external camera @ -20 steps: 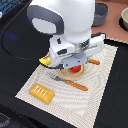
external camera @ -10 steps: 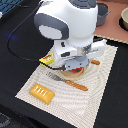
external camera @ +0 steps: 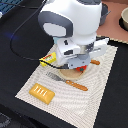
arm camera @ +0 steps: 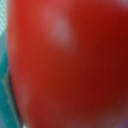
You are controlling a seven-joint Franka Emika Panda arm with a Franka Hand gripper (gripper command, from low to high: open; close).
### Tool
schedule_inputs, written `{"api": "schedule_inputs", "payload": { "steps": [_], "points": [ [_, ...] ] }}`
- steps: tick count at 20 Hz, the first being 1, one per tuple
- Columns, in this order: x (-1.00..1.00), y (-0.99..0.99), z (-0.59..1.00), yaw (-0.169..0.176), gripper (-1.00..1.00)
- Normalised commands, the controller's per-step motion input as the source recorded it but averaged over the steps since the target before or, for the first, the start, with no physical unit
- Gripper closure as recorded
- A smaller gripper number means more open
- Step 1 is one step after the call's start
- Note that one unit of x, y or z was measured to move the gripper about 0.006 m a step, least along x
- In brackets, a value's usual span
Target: Interact with the objects in diverse but meaningful ways.
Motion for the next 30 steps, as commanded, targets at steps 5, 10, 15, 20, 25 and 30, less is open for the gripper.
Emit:
{"api": "schedule_inputs", "payload": {
  "steps": [5,10,15,20,25,30],
  "points": [
    [0.32,0.56,0.92,0.051,1.0],
    [0.16,0.67,1.0,0.055,1.0],
    [0.0,0.69,0.87,0.072,1.0],
    [-0.1,0.66,-0.15,0.094,1.0],
    [-0.39,0.25,-0.81,0.08,1.0],
    [-0.59,-0.03,-0.94,0.031,1.0]
  ]
}}
